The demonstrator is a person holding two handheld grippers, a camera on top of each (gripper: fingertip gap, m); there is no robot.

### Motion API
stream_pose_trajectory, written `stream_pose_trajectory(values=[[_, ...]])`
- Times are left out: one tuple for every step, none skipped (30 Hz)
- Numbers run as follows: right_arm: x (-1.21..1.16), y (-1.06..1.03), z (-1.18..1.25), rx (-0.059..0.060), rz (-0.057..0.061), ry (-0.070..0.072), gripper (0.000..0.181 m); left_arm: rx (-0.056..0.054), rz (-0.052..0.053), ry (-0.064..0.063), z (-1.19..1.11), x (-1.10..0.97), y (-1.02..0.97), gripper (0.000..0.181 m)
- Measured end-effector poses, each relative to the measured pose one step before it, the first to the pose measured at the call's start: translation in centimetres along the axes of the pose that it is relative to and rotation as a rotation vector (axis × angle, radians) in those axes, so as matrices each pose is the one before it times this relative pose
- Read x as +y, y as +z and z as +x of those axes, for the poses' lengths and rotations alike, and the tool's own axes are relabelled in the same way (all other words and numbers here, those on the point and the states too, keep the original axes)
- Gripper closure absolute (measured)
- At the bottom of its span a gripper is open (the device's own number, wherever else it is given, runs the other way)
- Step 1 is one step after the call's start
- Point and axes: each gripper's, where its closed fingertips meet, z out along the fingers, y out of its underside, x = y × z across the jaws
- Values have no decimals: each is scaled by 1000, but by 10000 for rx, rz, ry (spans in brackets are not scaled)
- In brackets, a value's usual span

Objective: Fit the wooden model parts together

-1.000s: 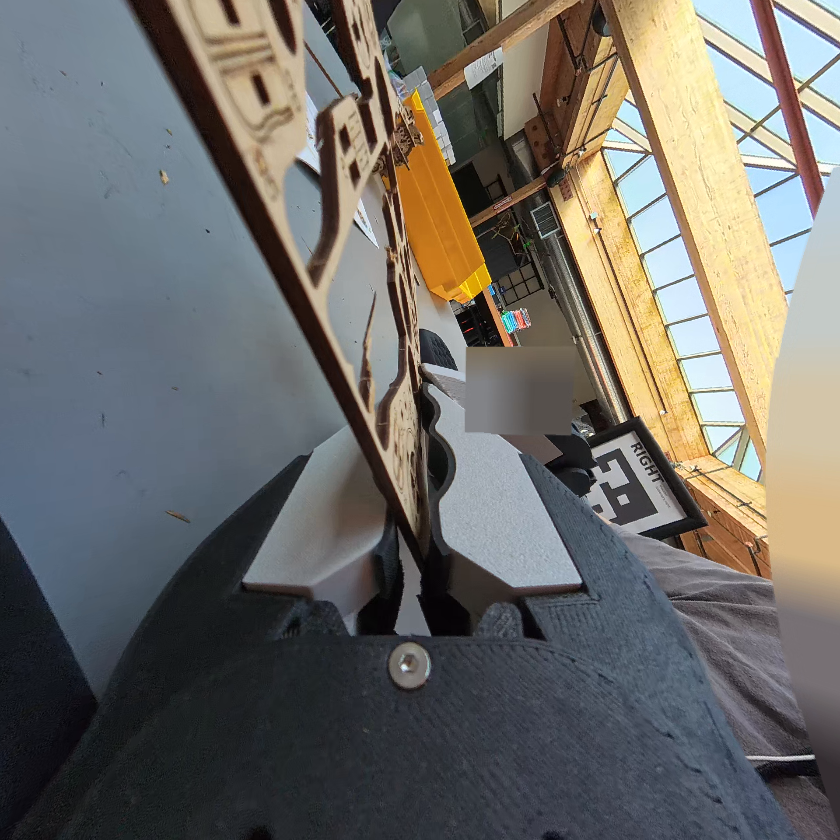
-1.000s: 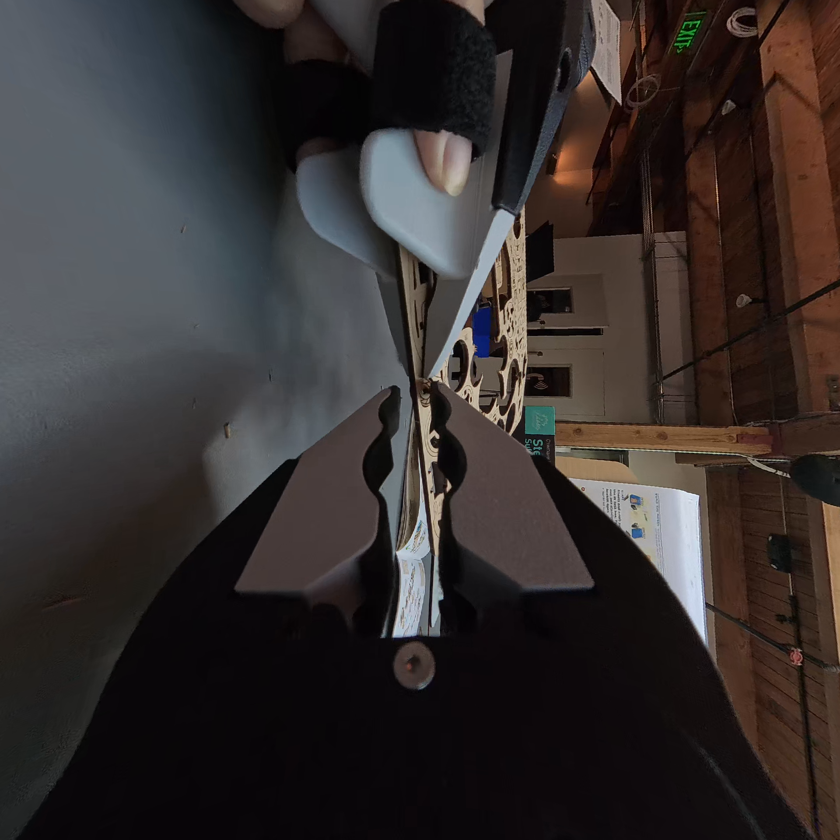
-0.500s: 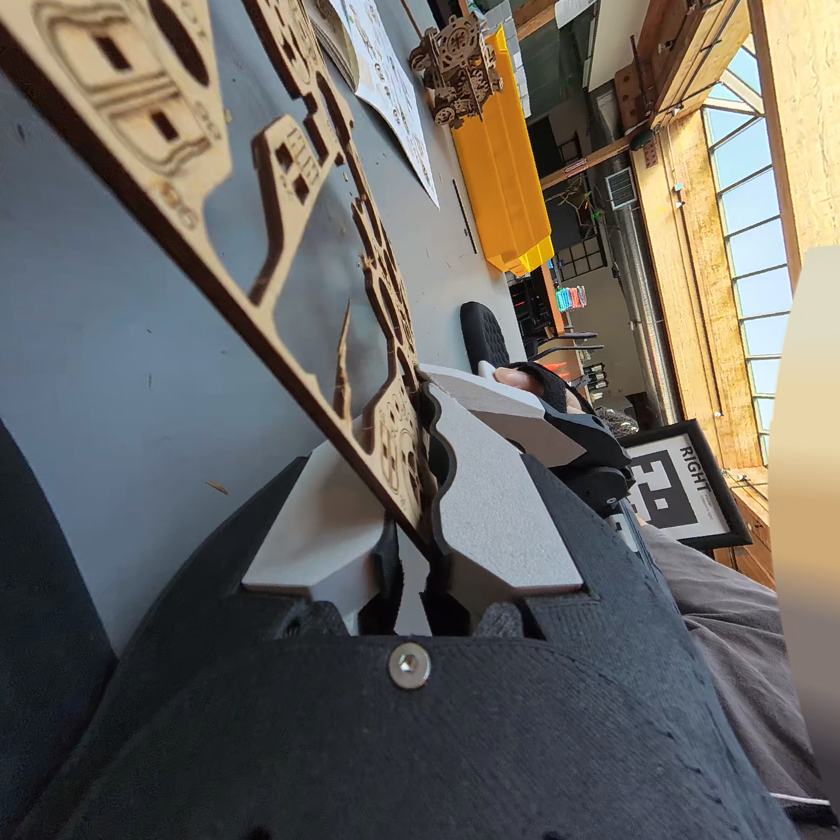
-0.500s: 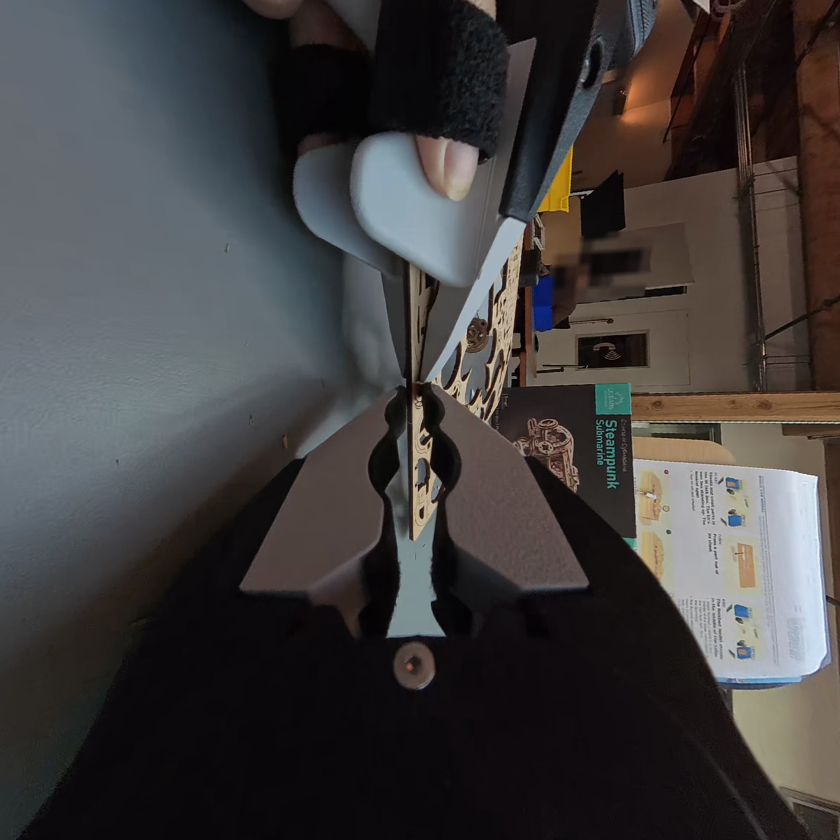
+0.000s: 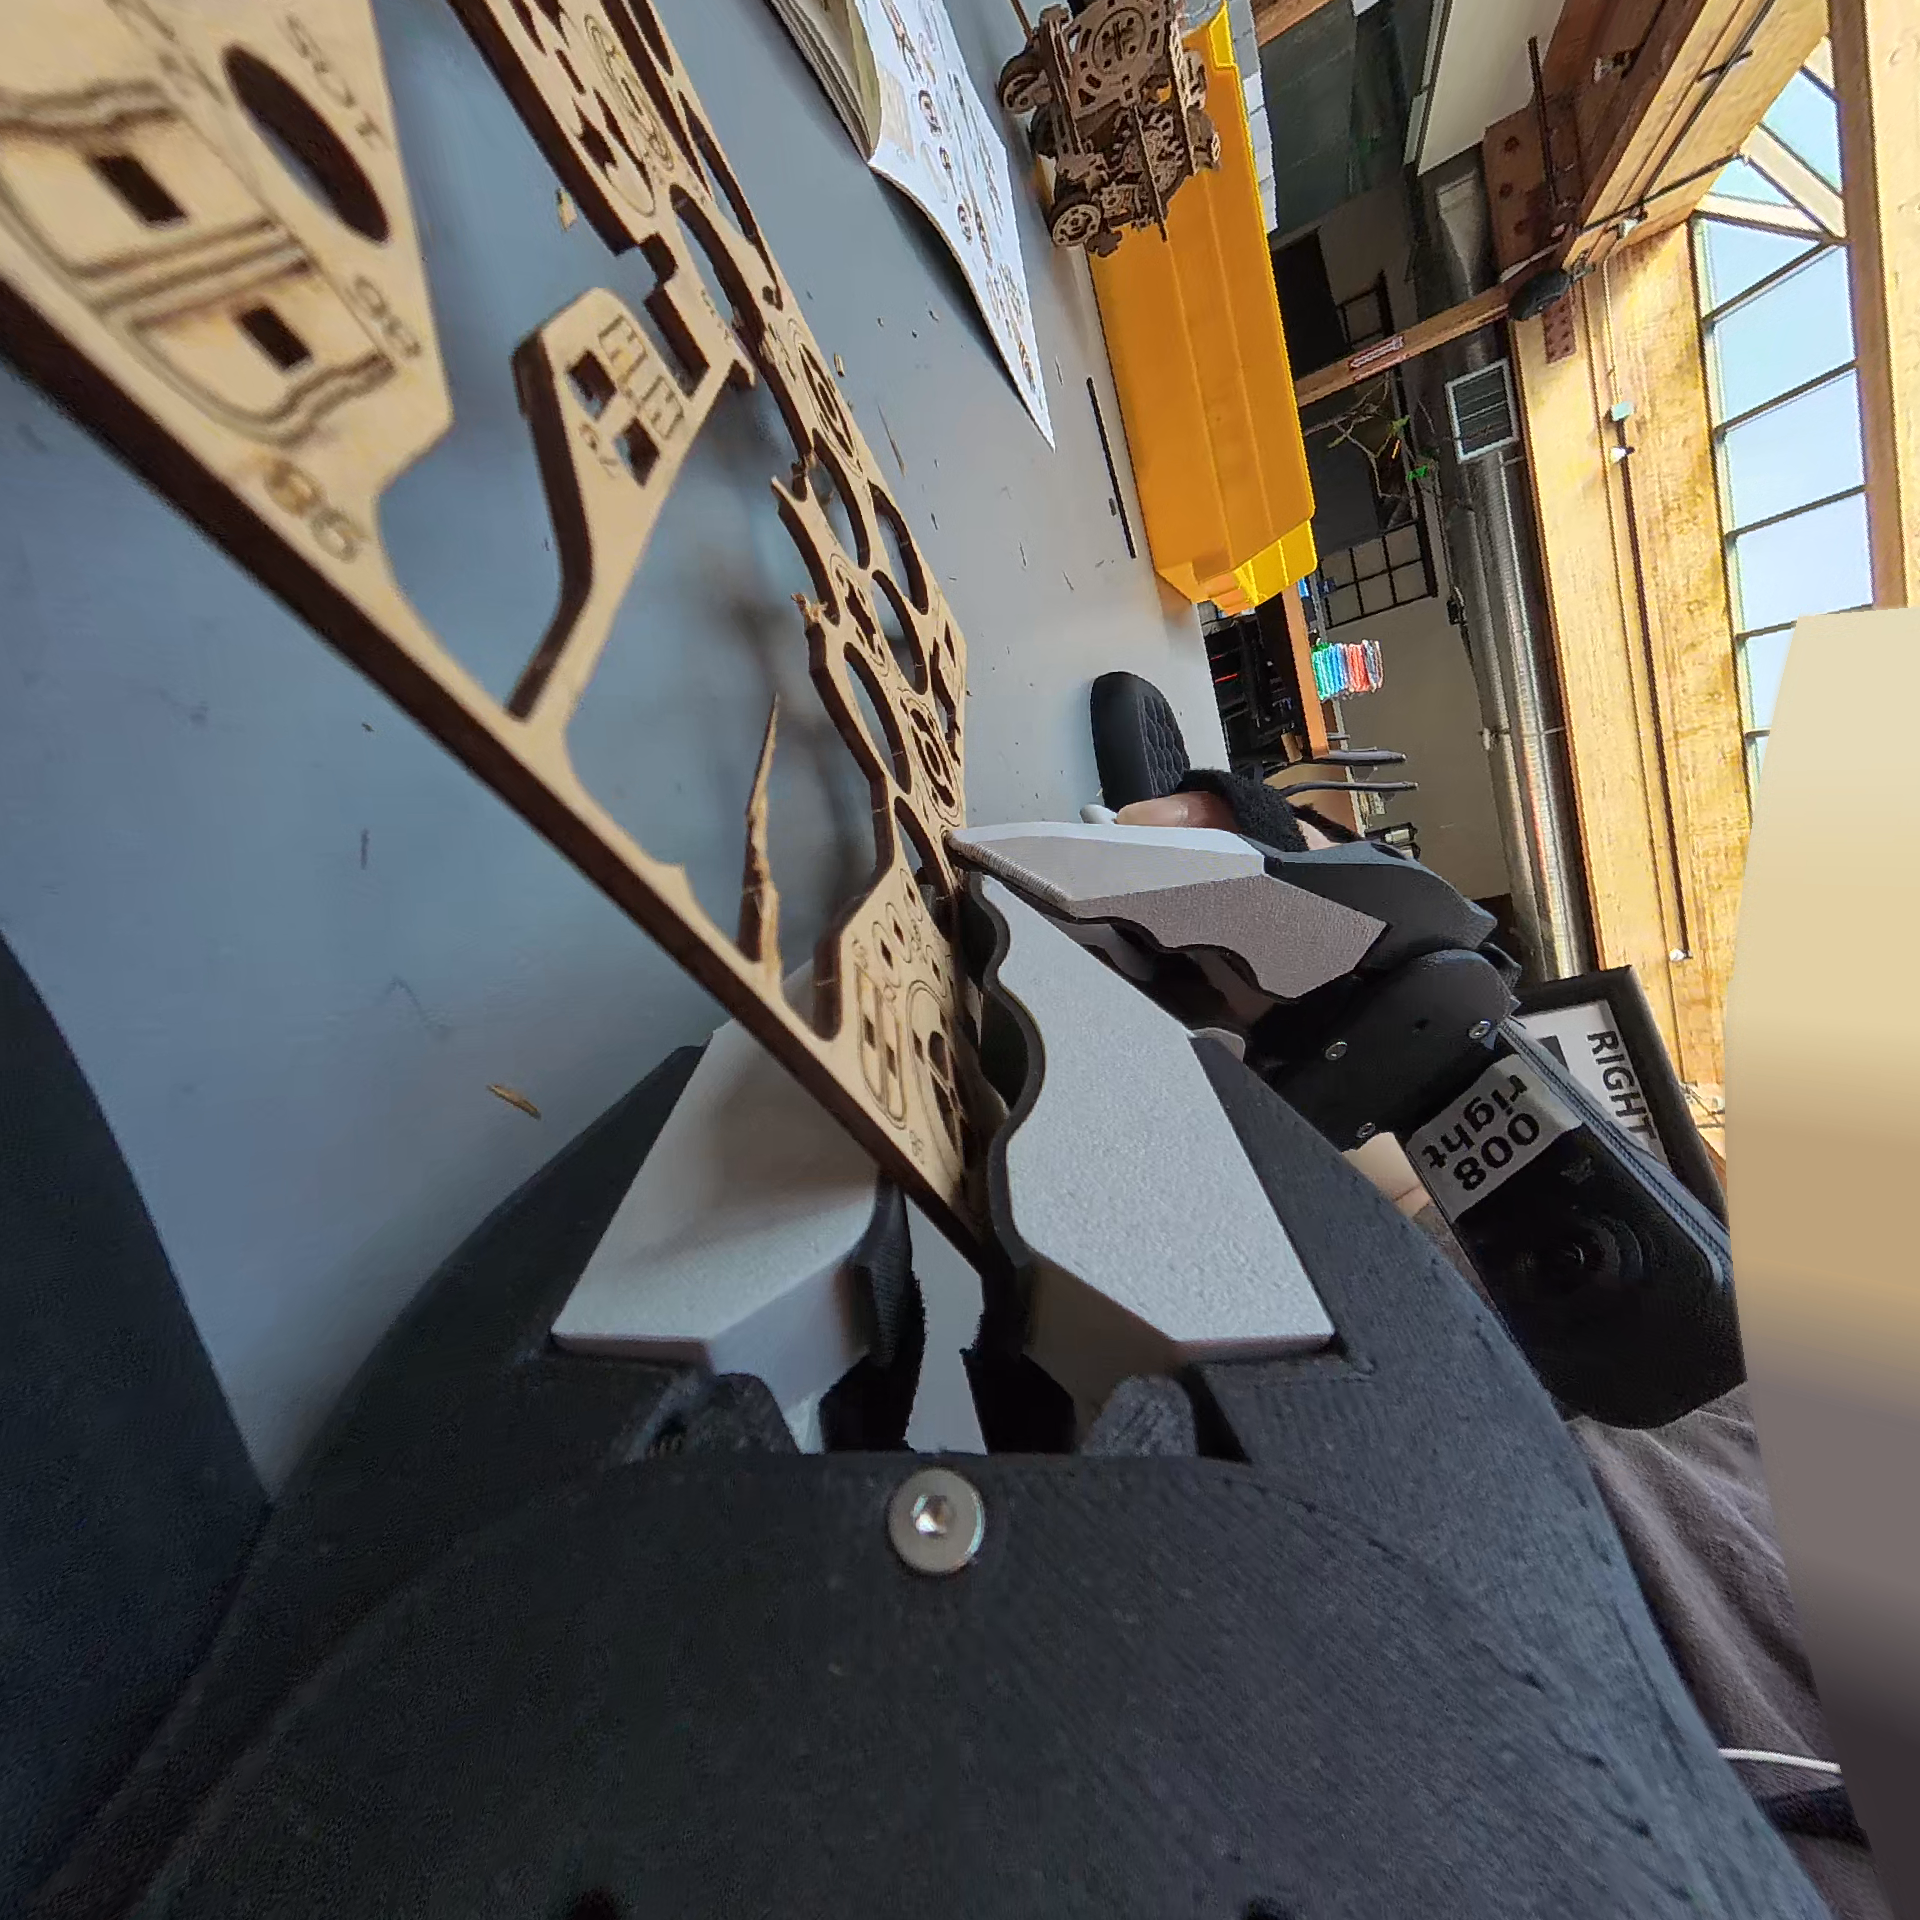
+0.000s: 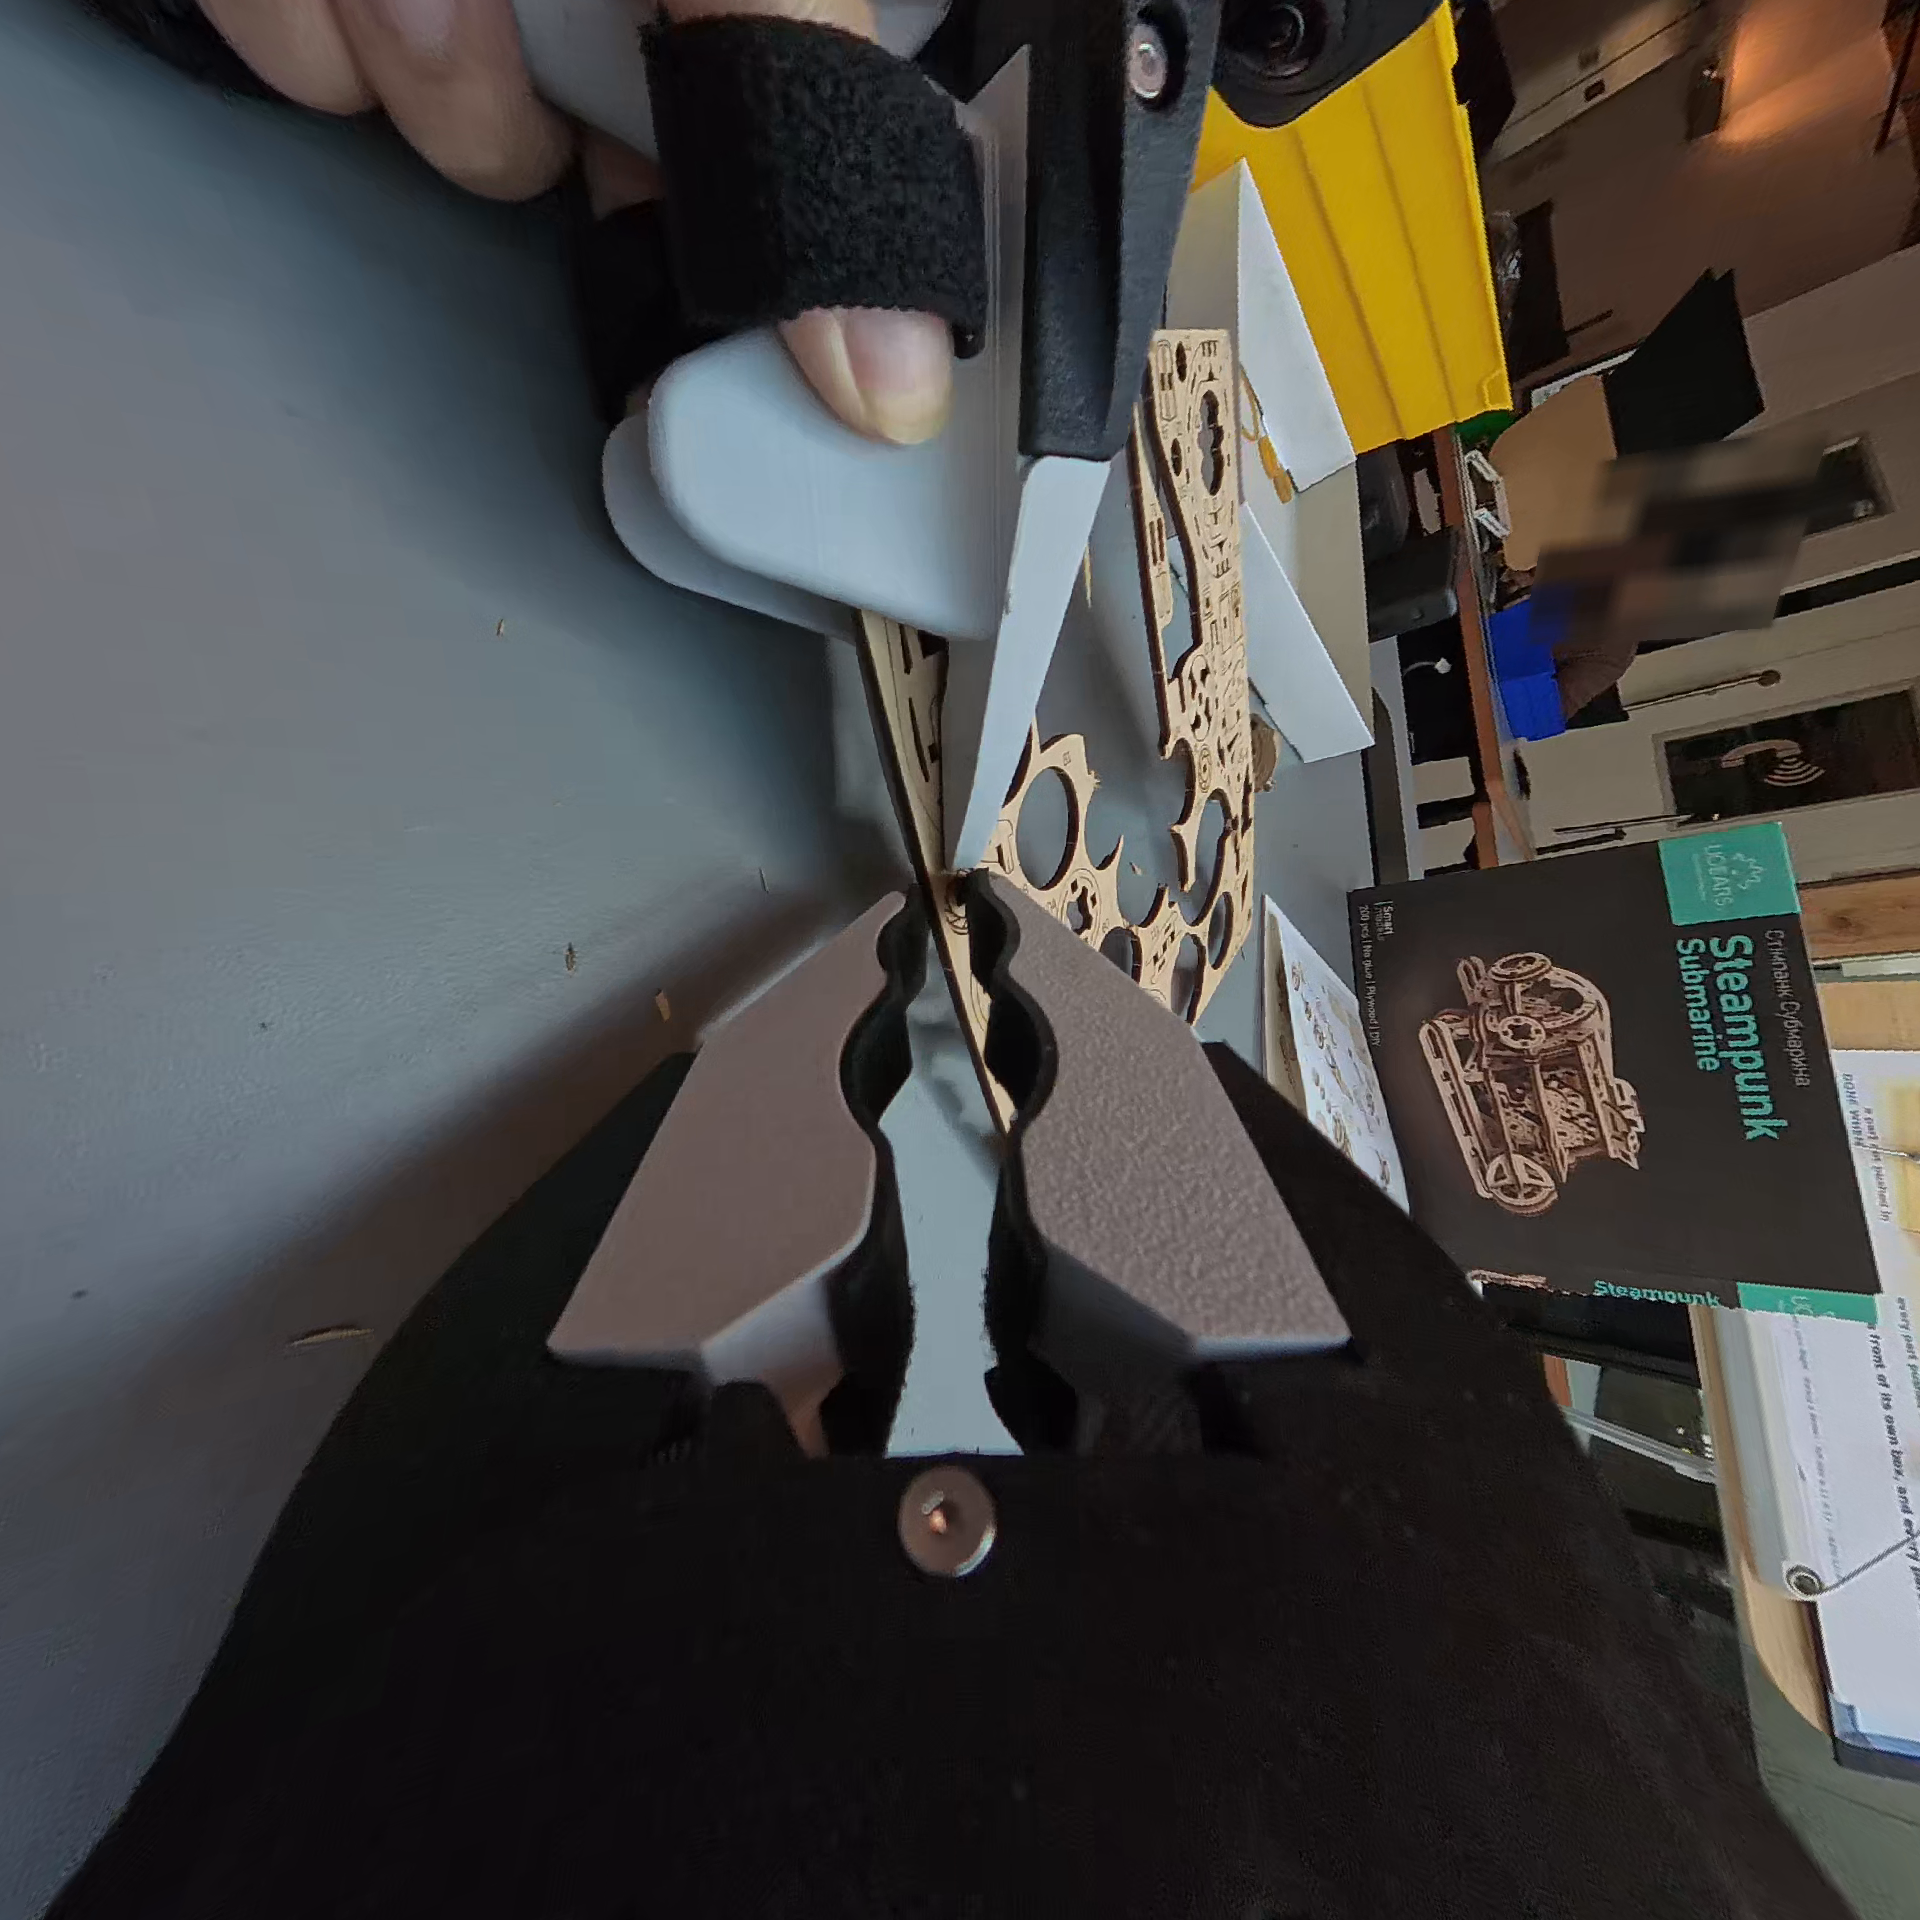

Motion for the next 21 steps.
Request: stream_pose_trajectory(values=[[-9,-42,-48,-128,66,123,174,-2,-27,2,-3,36,23,179],[4,-17,-4,-40,20,-18,174,27,7,4,33,-6,-5,179],[-29,-43,86,129,41,-271,174,86,41,-5,96,-64,-14,179],[-39,-37,209,324,41,-436,174,101,101,20,120,-135,-45,180],[9,0,92,351,-65,-497,173,-19,15,30,-12,-16,9,180],[22,-5,28,289,-150,-492,172,16,20,23,26,-21,-7,180],[-20,-17,158,303,-107,-325,172,71,58,5,83,-82,-45,180],[-44,-9,141,211,-77,-120,173,74,52,-9,81,-70,-35,180],[-9,-17,131,148,-77,-91,173,74,52,-5,86,-71,-47,180],[2,-14,146,152,-66,-94,172,50,35,-1,57,-49,-28,180],[5,-5,37,97,-64,-87,172,12,8,7,20,-8,-15,181],[9,10,32,89,-68,-85,172,8,14,5,15,-16,-11,178],[38,6,72,105,-64,-84,172,18,23,-4,14,-30,-3,181],[84,19,63,63,-67,-30,172,12,0,-10,9,-1,-10,181],[22,19,-5,-17,-14,33,171,-2,3,3,-5,-5,2,181],[31,15,21,-2,-6,28,171,2,5,-3,6,-7,3,181],[3,7,-3,2,1,-18,171,2,-9,-4,-7,5,2,181],[-10,-1,-13,15,-3,-62,171,-6,-27,-8,-10,32,11,181],[14,15,-46,17,-19,-89,171,-10,-30,-2,-14,45,12,181],[16,25,-30,35,-26,-101,171,-10,-19,6,-3,21,15,181],[16,24,8,35,-20,-80,171,2,-4,16,13,6,-4,181]])
